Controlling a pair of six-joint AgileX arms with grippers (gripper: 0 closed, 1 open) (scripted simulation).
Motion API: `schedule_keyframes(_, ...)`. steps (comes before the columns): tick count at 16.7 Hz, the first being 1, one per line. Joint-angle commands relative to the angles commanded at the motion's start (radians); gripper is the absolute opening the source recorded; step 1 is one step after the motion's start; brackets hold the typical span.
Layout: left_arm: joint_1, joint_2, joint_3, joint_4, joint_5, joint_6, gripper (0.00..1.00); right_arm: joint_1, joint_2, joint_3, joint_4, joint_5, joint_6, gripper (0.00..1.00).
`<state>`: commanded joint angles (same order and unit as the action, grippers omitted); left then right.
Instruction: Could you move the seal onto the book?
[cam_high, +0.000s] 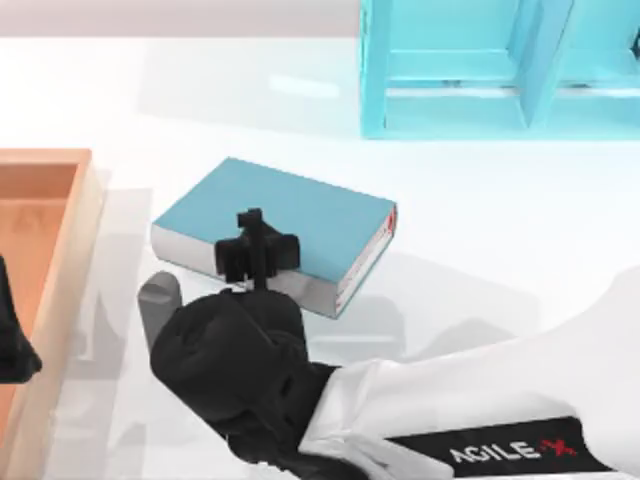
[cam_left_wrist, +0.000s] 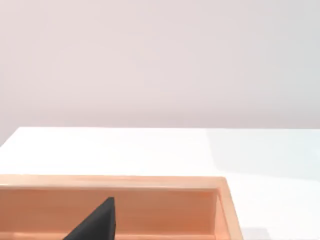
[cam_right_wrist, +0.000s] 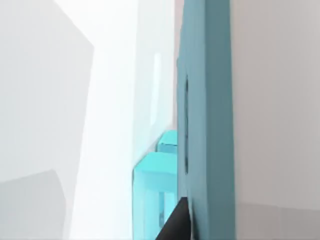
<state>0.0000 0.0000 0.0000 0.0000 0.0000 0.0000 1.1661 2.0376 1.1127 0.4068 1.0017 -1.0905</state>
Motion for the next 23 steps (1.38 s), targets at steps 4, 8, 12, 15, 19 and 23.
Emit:
schedule_keyframes(4, 0.000, 0.000, 0.000, 0.000, 0.000, 0.000, 1.00, 0.008, -0.006, 0.000, -0.006, 0.008, 0.001, 0.00)
schedule_keyframes(8, 0.000, 0.000, 0.000, 0.000, 0.000, 0.000, 1.00, 0.005, 0.029, -0.011, 0.030, 0.006, 0.006, 0.00)
schedule_keyframes(12, 0.000, 0.000, 0.000, 0.000, 0.000, 0.000, 1.00, 0.004, 0.079, -0.029, 0.100, 0.007, 0.006, 0.00)
schedule_keyframes(15, 0.000, 0.000, 0.000, 0.000, 0.000, 0.000, 1.00, 0.004, 0.079, -0.030, 0.100, 0.007, 0.006, 0.00)
schedule_keyframes(19, 0.000, 0.000, 0.000, 0.000, 0.000, 0.000, 1.00, 0.004, 0.079, -0.030, 0.100, 0.007, 0.006, 0.30)
schedule_keyframes(23, 0.000, 0.000, 0.000, 0.000, 0.000, 0.000, 1.00, 0.004, 0.079, -0.030, 0.100, 0.007, 0.006, 0.60)
